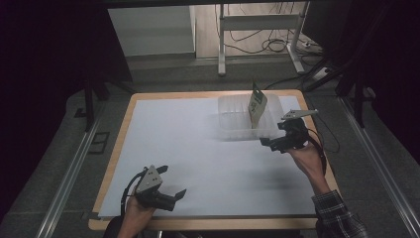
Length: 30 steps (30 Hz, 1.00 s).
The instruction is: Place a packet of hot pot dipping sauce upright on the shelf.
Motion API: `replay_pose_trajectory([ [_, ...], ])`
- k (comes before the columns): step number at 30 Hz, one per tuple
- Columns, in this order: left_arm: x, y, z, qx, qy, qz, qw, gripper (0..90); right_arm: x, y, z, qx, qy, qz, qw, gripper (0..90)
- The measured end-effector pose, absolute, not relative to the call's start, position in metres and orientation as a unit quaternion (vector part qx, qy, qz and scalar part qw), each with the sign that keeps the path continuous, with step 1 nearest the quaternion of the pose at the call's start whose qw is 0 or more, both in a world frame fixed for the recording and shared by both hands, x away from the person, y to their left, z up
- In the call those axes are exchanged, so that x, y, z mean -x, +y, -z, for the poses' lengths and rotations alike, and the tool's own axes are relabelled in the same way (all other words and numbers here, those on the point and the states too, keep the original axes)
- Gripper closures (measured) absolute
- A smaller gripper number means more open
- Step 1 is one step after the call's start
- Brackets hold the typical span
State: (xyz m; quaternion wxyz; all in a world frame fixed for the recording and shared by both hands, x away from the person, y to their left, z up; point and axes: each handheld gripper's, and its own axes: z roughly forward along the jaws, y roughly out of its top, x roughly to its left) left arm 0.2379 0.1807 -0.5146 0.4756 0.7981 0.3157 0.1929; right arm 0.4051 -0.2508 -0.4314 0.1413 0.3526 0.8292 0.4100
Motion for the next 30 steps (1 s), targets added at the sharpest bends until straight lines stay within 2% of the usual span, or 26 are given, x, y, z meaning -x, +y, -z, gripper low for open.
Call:
replay_pose_trajectory([
  [30, -0.238, 0.179, 0.515, -0.800, 0.314, -0.194, 0.473, 0.0, -0.366, -0.262, 0.443, -0.342, 0.840, -0.401, 0.128, 0.2],
])
